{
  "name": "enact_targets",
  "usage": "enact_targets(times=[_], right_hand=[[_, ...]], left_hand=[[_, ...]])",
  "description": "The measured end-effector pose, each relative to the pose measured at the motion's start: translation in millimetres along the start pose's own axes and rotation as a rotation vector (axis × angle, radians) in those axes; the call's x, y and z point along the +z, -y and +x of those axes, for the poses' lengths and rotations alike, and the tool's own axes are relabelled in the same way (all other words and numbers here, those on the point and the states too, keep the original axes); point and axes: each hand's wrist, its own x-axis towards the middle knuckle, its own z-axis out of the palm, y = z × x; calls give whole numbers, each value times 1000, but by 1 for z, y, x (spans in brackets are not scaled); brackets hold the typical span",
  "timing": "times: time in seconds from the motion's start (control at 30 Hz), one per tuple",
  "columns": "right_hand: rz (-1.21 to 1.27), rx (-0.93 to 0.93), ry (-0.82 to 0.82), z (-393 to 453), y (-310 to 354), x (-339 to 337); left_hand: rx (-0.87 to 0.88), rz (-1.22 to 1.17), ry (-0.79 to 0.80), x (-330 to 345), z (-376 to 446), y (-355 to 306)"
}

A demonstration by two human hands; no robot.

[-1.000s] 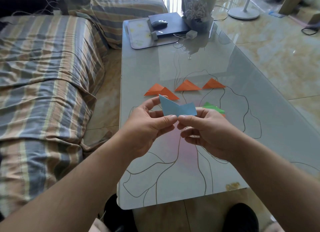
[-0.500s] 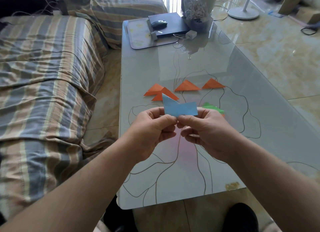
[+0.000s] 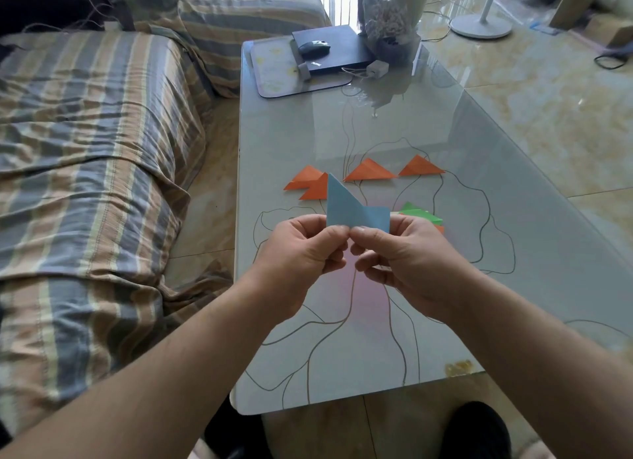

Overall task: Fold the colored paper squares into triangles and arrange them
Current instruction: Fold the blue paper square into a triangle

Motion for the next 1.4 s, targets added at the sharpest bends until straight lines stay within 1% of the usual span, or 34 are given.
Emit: enact_targets(times=[0.3, 0.7, 0.83, 1.1, 1.17, 1.27, 1.33, 1.4], right_hand=[[26, -27, -45, 2, 4, -2], [67, -27, -67, 3, 8, -6], [79, -21, -62, 4, 8, -7], [185, 15, 13, 0, 3, 1], [198, 16, 11, 1, 2, 2], [247, 23, -34, 2, 1, 0], [256, 22, -38, 3, 1, -1], [234, 17, -21, 3, 0, 0]], left_hand=[[73, -20, -51, -1, 1, 0], [101, 2, -84, -4, 2, -6], [79, -2, -95, -2, 1, -8], [-50, -226, -37, 17, -9, -2], [-72, -319, -67, 21, -9, -1], [-137, -470, -125, 22, -7, 0], [-168, -482, -119, 22, -7, 1], [-172, -444, -79, 25, -9, 1]])
